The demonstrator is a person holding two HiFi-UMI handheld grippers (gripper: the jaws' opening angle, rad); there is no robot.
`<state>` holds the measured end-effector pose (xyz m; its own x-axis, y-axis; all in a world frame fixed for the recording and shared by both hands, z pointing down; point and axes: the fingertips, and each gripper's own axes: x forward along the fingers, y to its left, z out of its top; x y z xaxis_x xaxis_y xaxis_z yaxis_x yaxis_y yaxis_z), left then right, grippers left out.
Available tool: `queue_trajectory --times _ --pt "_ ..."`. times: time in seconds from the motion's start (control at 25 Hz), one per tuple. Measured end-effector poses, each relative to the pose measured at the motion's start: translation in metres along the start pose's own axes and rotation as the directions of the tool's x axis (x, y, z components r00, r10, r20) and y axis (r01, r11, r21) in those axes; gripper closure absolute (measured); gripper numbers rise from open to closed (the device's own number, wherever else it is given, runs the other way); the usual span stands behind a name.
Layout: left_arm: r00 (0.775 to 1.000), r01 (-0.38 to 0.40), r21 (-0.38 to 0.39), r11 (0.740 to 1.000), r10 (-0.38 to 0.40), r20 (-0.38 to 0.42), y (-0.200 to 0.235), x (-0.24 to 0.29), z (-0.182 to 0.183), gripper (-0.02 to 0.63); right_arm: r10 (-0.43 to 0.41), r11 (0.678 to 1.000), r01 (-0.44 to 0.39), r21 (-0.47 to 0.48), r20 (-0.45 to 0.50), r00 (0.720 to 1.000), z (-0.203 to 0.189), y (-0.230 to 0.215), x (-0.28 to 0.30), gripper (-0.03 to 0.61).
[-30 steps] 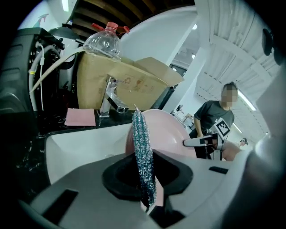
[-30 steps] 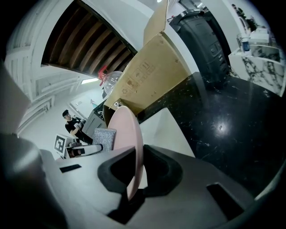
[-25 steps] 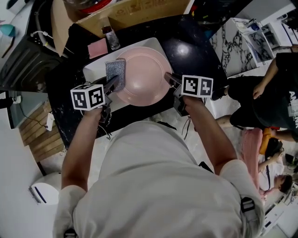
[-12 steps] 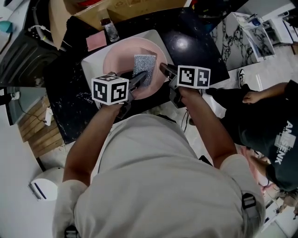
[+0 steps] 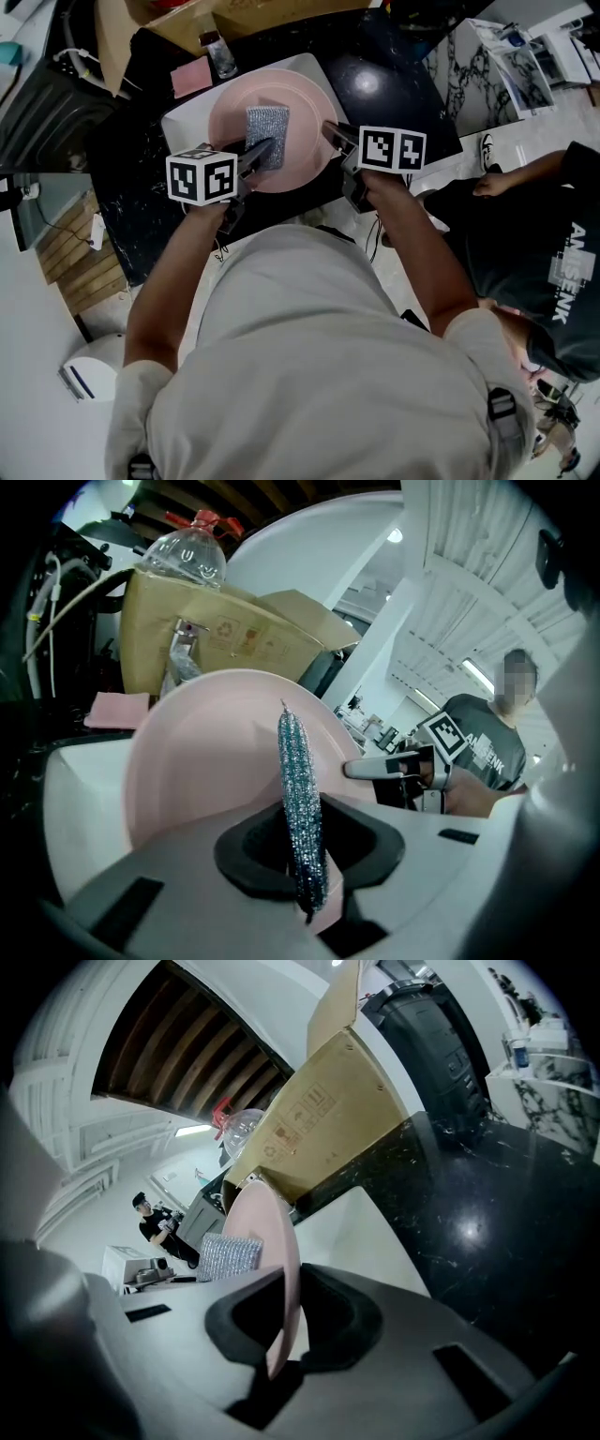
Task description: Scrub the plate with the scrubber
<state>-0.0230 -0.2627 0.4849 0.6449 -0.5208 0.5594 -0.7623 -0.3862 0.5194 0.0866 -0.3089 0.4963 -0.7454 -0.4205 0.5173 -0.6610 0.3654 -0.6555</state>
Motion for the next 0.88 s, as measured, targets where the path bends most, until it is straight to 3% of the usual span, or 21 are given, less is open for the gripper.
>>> queue_trajectory --times 0.44,0.64,0.88 --pt "0.984 -0.165 -0.030 0.986 0.167 0.058 0.060 -0.051 0.004 0.545 -0.028 1.000 0.028 0.009 -0.007 1.000 -0.002 -0.015 -0.006 0.552" --pt "0.991 -0.081 -0.054 0.995 0.086 0.105 0.034 -0.049 0.012 0.545 -0.030 0.999 0.030 0.018 -0.006 1.000 -0.004 -0.015 -0.003 0.557" --pt "0.997 0.052 -0.036 0.998 -0.050 0.059 -0.024 -0.008 0.002 0.545 -0.028 0.999 0.028 0.018 0.003 1.000 -0.002 -0.007 0.005 0.556"
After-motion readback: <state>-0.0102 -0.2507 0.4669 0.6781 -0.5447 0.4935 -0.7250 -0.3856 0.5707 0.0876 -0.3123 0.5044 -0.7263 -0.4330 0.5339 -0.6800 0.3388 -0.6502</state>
